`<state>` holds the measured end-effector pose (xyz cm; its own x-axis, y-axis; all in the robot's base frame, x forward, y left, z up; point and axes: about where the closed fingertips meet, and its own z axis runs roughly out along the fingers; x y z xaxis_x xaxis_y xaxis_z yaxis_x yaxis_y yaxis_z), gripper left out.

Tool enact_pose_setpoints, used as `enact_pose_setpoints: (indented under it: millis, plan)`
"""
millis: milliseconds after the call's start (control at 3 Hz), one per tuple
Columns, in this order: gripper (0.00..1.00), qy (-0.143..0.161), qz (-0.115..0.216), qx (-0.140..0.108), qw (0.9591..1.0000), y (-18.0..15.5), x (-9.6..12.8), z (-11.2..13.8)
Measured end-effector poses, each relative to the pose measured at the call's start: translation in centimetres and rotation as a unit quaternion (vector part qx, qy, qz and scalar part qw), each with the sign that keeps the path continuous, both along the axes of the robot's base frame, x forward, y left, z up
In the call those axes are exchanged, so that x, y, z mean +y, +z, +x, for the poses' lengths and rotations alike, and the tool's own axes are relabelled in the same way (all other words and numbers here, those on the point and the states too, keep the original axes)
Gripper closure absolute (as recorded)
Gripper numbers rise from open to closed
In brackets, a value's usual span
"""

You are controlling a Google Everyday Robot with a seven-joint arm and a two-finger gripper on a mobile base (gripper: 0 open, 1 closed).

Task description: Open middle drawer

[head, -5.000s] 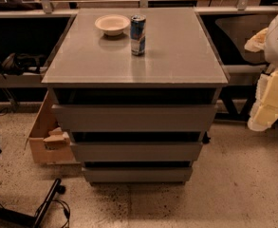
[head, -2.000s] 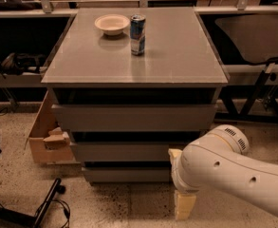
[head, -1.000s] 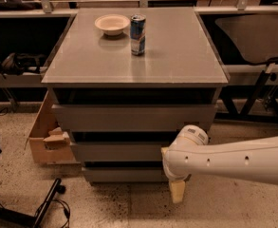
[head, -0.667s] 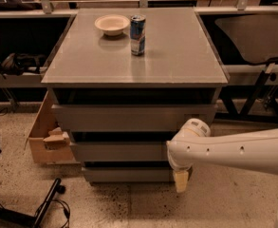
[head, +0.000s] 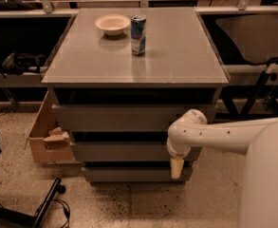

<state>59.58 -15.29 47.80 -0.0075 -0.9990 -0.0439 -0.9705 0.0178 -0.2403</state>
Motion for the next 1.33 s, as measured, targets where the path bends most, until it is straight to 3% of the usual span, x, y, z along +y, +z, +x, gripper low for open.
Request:
enact_pose_setpoints:
  millis: [333, 667, 1000, 1333]
  plan:
    - [0.00, -0.030, 0.008, 0.019, 0.9993, -2.0, 0.2, 1.3]
    - [0.18, -0.055, 0.013, 0.034, 0.9978, -4.2, -0.2, 0.6]
    - [0.41, -0.089, 0.017, 0.047, 0.9947, -5.4, -2.0, -2.2]
    - [0.64, -0.090, 0.017, 0.048, 0.9947, -4.8, -2.0, -2.3]
